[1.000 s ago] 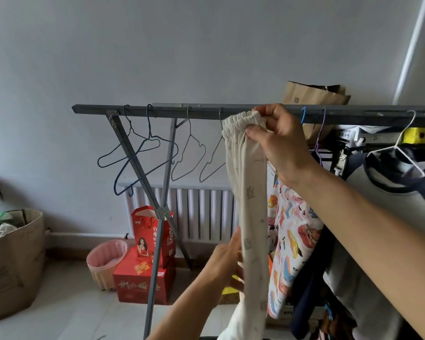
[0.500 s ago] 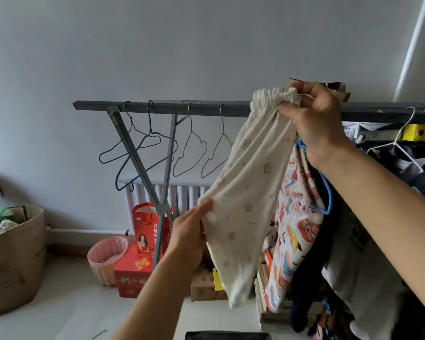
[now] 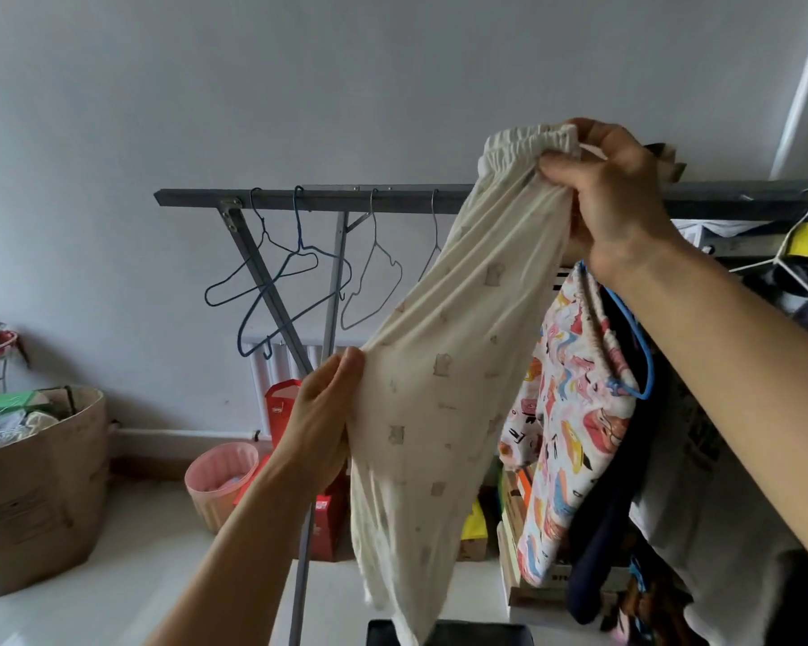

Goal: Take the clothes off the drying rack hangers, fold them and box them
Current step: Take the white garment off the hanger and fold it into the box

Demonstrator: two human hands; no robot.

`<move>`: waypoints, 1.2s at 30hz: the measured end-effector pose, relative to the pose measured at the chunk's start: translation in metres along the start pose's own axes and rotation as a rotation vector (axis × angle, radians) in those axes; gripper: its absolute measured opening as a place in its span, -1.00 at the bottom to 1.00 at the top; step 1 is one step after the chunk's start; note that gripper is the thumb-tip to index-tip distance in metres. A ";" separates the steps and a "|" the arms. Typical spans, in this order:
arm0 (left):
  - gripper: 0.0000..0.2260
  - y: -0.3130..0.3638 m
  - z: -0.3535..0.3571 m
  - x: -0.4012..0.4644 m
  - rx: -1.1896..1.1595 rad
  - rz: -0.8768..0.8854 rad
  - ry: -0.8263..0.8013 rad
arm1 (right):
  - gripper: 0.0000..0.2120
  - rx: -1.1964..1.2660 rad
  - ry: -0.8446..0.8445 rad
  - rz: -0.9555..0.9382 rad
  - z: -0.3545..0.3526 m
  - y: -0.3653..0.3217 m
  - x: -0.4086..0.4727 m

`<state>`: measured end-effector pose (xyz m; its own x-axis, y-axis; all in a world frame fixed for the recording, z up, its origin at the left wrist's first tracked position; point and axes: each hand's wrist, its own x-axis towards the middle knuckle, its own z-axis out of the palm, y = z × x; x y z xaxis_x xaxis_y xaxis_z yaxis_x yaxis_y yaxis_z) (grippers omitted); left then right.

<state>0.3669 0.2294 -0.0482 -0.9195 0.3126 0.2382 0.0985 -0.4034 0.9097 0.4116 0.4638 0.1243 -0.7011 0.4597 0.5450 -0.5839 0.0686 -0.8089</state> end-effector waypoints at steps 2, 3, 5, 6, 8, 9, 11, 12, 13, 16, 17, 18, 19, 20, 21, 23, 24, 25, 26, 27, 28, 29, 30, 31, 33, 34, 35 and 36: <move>-0.63 -0.001 0.002 -0.006 -0.109 -0.155 -0.052 | -0.62 0.050 0.018 0.013 0.006 0.002 0.005; -0.61 -0.002 0.004 -0.010 -0.172 -0.220 -0.084 | -0.62 0.061 0.026 0.023 0.010 0.003 0.008; -0.54 -0.004 0.006 -0.020 -0.298 -0.273 -0.205 | -0.63 0.064 0.039 0.054 0.017 0.009 0.013; -0.52 -0.006 0.006 -0.023 -0.372 -0.259 -0.299 | -0.63 0.067 0.047 0.068 0.021 0.013 0.015; -0.50 -0.013 0.008 -0.031 -0.480 -0.206 -0.427 | -0.63 0.086 0.081 0.088 0.028 0.022 0.018; -0.50 -0.018 0.007 -0.032 -0.485 -0.201 -0.469 | -0.64 0.095 0.098 0.102 0.030 0.026 0.018; -0.52 -0.027 0.009 -0.038 -0.478 -0.231 -0.568 | -0.62 0.101 0.104 0.126 0.034 0.032 0.018; -0.54 -0.026 0.012 -0.041 -0.470 -0.240 -0.596 | -0.61 0.096 0.095 0.128 0.036 0.034 0.017; -0.54 -0.023 0.015 -0.043 -0.434 -0.263 -0.597 | -0.62 0.084 0.088 0.124 0.037 0.036 0.017; -0.46 -0.019 0.017 -0.041 -0.370 -0.340 -0.496 | -0.69 0.041 0.099 0.115 0.039 0.039 0.017; -0.46 -0.017 0.017 -0.041 -0.411 -0.348 -0.501 | -0.73 0.036 0.101 0.124 0.040 0.039 0.016; -0.50 -0.013 0.018 -0.040 -0.446 -0.334 -0.493 | -0.77 0.031 0.101 0.143 0.040 0.040 0.014; -0.55 -0.011 0.019 -0.039 -0.470 -0.344 -0.485 | -0.77 0.032 0.093 0.173 0.040 0.041 0.010; -0.59 -0.011 0.018 -0.037 -0.490 -0.352 -0.483 | -0.76 0.036 0.073 0.216 0.039 0.045 0.008; -0.61 -0.008 0.019 -0.036 -0.506 -0.345 -0.468 | -0.74 0.044 0.031 0.269 0.037 0.049 0.004; -0.59 -0.003 0.018 -0.030 -0.535 -0.362 -0.425 | -0.76 0.021 -0.132 0.391 0.034 0.058 -0.012; -0.56 0.001 0.017 -0.026 -0.571 -0.362 -0.433 | -0.77 -0.069 -0.218 0.450 0.031 0.063 -0.022; -0.53 0.004 0.016 -0.022 -0.618 -0.367 -0.439 | -0.72 -0.204 -0.283 0.502 0.026 0.069 -0.032; -0.52 0.006 0.016 -0.016 -0.629 -0.368 -0.415 | -0.66 -0.335 -0.332 0.549 0.021 0.076 -0.043; -0.55 0.007 0.014 -0.010 -0.616 -0.369 -0.370 | -0.59 -0.432 -0.372 0.601 0.015 0.082 -0.052; -0.59 0.008 0.012 -0.004 -0.597 -0.367 -0.318 | -0.50 -0.484 -0.402 0.668 0.010 0.089 -0.060; -0.64 0.009 0.011 0.000 -0.581 -0.364 -0.284 | -0.38 -0.501 -0.435 0.750 0.005 0.094 -0.067; -0.66 0.008 0.009 0.004 -0.584 -0.366 -0.267 | -0.27 -0.502 -0.487 0.826 0.000 0.098 -0.072; -0.64 0.007 0.007 0.006 -0.602 -0.373 -0.267 | -0.18 -0.482 -0.548 0.878 -0.003 0.101 -0.077; -0.59 0.007 0.005 0.008 -0.639 -0.372 -0.271 | -0.14 -0.345 -0.617 0.885 -0.006 0.104 -0.081; -0.60 0.006 0.005 0.009 -0.629 -0.370 -0.267 | -0.20 -0.238 -0.613 0.863 -0.006 0.103 -0.082; -0.62 0.007 0.005 0.011 -0.611 -0.373 -0.261 | -0.28 -0.149 -0.600 0.839 -0.004 0.101 -0.082; -0.64 0.008 0.006 0.013 -0.600 -0.376 -0.258 | -0.36 -0.113 -0.592 0.814 -0.003 0.099 -0.081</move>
<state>0.3581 0.2352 -0.0363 -0.7248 0.6834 0.0872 -0.4964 -0.6058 0.6218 0.4119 0.4361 -0.0007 -0.9770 -0.1070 -0.1846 0.1827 0.0275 -0.9828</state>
